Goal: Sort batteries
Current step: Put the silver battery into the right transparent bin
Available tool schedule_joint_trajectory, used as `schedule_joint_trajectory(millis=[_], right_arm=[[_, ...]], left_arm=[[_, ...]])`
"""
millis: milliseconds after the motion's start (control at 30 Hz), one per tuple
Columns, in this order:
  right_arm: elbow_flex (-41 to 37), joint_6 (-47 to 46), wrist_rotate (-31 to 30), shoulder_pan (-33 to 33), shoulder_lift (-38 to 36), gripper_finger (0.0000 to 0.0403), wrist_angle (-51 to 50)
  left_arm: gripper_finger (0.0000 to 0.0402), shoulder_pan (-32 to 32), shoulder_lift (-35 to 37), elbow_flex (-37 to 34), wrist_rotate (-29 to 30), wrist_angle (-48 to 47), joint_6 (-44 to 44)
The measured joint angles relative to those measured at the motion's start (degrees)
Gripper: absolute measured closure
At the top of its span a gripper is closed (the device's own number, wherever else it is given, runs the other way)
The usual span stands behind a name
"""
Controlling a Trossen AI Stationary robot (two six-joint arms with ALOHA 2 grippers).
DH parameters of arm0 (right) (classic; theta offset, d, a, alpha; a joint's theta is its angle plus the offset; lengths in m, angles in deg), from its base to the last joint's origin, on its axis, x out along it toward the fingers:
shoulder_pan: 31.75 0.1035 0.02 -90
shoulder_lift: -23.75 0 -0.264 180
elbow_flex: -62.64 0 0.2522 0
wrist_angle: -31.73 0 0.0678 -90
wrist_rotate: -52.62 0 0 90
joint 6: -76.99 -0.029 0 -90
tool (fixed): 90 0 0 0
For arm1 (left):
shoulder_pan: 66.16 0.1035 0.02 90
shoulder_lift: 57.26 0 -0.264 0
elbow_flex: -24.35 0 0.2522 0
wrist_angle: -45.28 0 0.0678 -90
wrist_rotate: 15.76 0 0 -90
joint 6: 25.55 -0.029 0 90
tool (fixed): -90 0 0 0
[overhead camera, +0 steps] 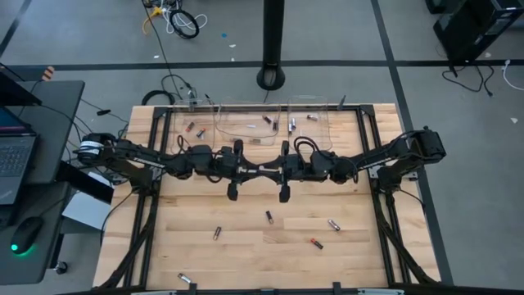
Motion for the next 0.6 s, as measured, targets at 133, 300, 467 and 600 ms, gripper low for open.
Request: schedule_joint_trajectory(millis=[133, 300, 467, 600], right_arm=[[-0.01, 0.67, -1.09, -0.19, 0.00, 0.0339, 0.27], [-0.01, 2.04, -3.20, -1.83, -1.89, 0.0339, -2.02], [-0.01, 3.45, -6.93, -5.81, -8.48, 0.0339, -12.47], [0.02, 2.11, -13.26, -11.75, -14.63, 0.0339, -27.31]], left_arm=[[0.0271, 0.00, 0.00, 0.00, 3.62, -2.99, -0.08], [0.0242, 0.00, 0.00, 0.00, 7.15, -3.89, -4.23], [0.0227, 0.00, 0.07, 0.00, 7.48, -5.37, -4.60], [0.0225, 0.00, 0.25, 0.00, 7.57, -9.14, -4.67]])
